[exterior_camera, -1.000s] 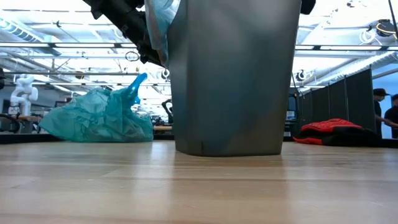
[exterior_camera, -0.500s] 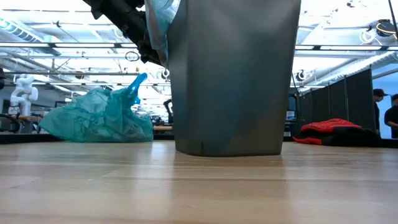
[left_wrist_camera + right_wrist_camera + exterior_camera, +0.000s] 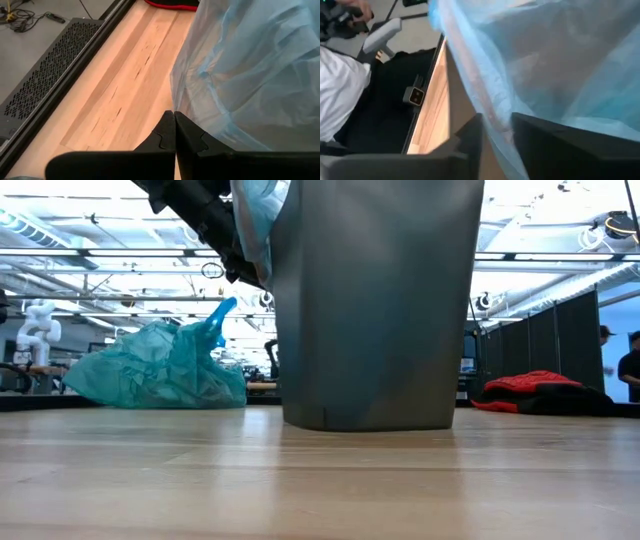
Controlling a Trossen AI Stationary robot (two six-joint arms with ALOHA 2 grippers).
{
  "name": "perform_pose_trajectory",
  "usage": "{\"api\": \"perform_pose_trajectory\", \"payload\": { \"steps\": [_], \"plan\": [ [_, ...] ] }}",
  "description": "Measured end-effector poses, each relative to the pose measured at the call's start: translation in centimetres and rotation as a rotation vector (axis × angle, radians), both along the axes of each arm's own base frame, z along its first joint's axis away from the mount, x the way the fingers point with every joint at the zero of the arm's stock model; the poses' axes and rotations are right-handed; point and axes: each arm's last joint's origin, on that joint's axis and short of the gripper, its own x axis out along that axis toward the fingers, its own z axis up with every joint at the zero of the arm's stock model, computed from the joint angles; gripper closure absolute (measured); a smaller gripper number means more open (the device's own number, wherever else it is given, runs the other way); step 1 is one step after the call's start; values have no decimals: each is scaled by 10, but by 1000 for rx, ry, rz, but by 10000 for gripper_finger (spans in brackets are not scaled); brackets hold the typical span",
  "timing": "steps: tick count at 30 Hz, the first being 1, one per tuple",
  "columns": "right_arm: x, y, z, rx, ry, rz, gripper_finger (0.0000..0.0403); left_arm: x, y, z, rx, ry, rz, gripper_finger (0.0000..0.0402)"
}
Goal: Place trash/remove bag and relplace
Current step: Insert the blue trash bag into the trash bin
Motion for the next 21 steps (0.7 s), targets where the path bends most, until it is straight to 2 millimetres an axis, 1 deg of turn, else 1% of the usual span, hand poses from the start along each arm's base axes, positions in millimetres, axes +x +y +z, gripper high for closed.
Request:
{"api": "perform_pose_trajectory", "payload": {
  "steps": [3,4,5,8,12,15,18,21],
  "plan": [
    [-3,16,2,-67,-5,8,371,0,0,0,0,1,0,402],
    [-4,22,3,-102,-6,10,386,0,0,0,0,2,0,402],
    [-6,29,3,-135,-1,12,393,0,0,0,0,3,-1,402],
    [-9,51,1,-208,29,10,398,0,0,0,0,3,0,402],
    [-14,83,0,-291,20,-8,402,0,0,0,0,3,-1,402],
    [-20,102,0,-360,3,-41,402,0,1,0,0,3,4,402],
    [-26,116,0,-414,-10,-79,403,-1,3,0,-1,3,11,402],
    [-33,124,-2,-454,9,-123,403,-1,3,0,-1,3,12,402]
  ]
}}
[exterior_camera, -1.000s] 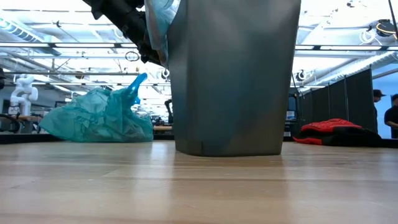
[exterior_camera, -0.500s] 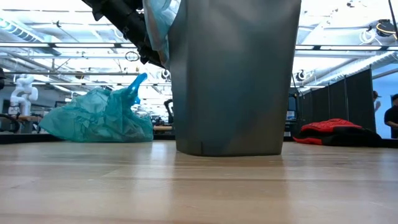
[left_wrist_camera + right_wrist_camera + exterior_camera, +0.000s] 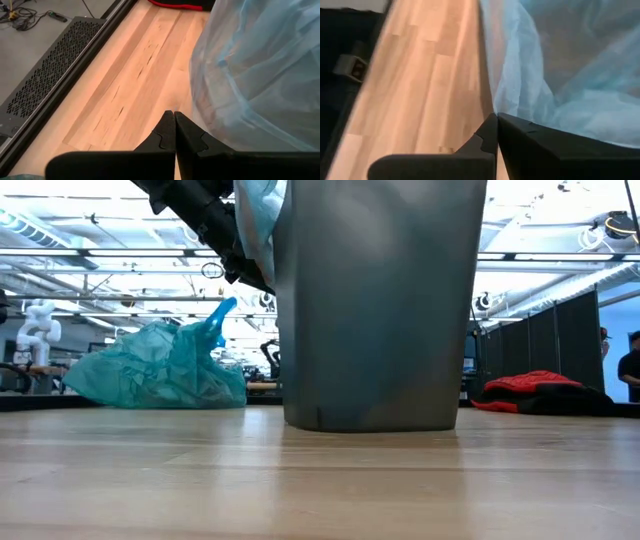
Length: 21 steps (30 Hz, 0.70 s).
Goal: Place trash/remove bag and relplace
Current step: Insert the blue trash bag into the trash bin
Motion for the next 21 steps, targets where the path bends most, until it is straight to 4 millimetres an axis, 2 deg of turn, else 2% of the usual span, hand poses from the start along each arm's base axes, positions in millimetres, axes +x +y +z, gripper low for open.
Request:
{"api": "perform_pose_trajectory", "payload": {
  "steps": [12,21],
  "plan": [
    [-24,23,-5,-60,2,-164,403,0,0,0,-3,-1,2,402],
    [-34,28,-9,-69,27,-249,403,0,0,0,-15,-7,13,402]
  ]
}}
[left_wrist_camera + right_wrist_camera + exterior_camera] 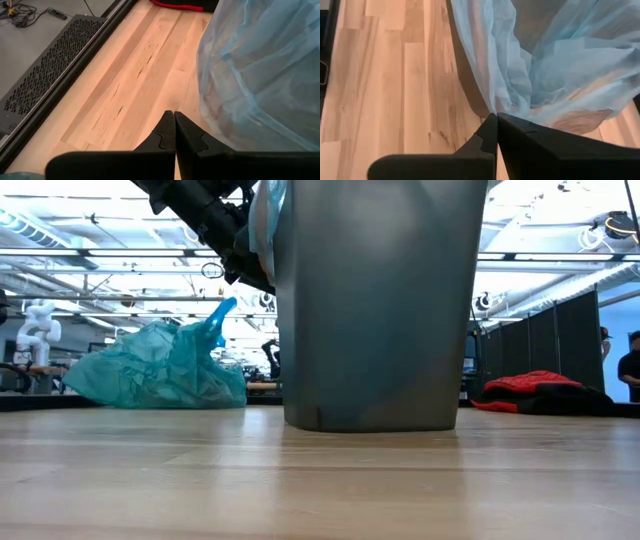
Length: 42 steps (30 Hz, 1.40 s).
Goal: Place trash/remove bag and relplace
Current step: Insert the blue trash bag into the trash bin
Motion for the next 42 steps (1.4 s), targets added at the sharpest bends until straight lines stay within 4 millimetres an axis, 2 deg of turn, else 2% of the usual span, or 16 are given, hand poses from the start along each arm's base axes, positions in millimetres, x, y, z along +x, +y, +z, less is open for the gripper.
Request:
{"api": "perform_pose_trajectory", "payload": {
  "steps": [7,17,21,25,30,33,35,38,42],
  "plan": [
    [8,6,-14,-26,47,-2,403,0,0,0,8,1,14,402],
    [24,0,-54,-44,112,-47,403,0,1,0,10,1,20,402],
    [26,1,-56,-18,92,-56,399,0,1,0,12,-2,25,402],
    [26,2,-54,9,80,-52,364,0,1,0,18,-2,41,402],
    [27,6,-38,116,100,-35,282,0,2,0,10,-7,63,402],
    [24,13,-16,192,109,47,231,0,2,1,9,-7,63,402],
    [24,20,2,211,50,120,206,-1,2,1,9,-7,63,402],
    [28,26,24,166,-97,178,188,0,2,1,10,-8,63,402],
    [42,15,33,150,-204,136,194,-1,2,1,9,-7,63,402]
  ]
}}
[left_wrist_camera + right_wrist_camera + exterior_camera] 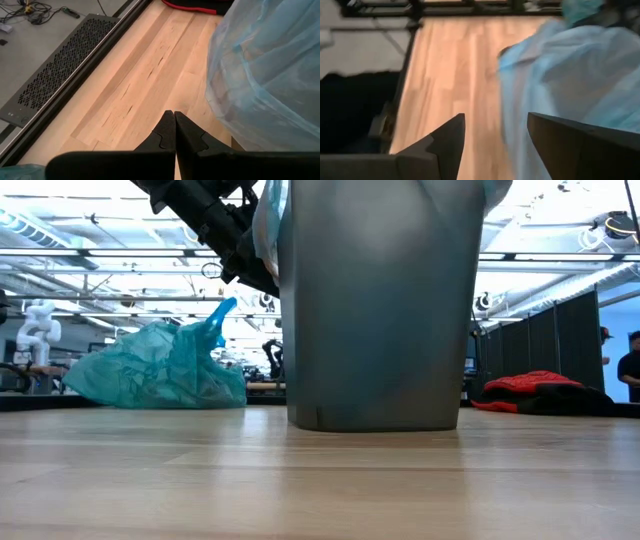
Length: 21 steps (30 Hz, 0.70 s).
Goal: Place trash/remove bag and relplace
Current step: Insert the blue trash bag into the trash bin
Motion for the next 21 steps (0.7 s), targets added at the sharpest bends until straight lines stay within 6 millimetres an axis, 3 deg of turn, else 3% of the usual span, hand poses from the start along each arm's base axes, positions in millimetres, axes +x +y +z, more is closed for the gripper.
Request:
{"api": "perform_pose_trajectory", "payload": {
  "steps": [14,17,21],
  "plan": [
    [65,-45,-16,108,-50,-87,214,0,0,0,0,0,0,402],
    [71,-47,-20,103,-56,-88,253,0,0,0,0,0,0,402],
    [80,-37,-28,109,-53,-15,347,0,0,1,7,-5,-4,402]
  ]
}}
